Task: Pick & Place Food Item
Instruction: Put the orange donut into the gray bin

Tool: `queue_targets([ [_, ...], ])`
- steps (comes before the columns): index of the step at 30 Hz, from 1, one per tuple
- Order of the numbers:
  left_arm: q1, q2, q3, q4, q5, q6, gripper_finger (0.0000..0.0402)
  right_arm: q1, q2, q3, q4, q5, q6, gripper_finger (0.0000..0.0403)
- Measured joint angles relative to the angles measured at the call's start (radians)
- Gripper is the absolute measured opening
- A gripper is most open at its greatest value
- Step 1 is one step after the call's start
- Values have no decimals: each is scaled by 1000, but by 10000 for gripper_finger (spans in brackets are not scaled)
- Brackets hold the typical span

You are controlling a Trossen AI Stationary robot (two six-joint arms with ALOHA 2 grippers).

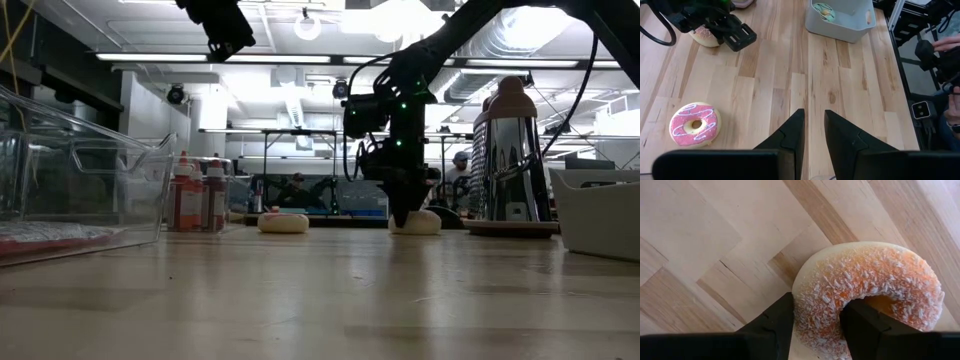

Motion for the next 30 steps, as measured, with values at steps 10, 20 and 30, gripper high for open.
queue_targets([
  [10,0,0,0,0,0,0,70,0,0,0,0,-4,0,130],
  [20,0,0,0,0,0,0,70,7,-37,0,-12,-9,0,122],
  [30,0,0,0,0,0,0,70,7,-177,0,-65,-69,0,121],
])
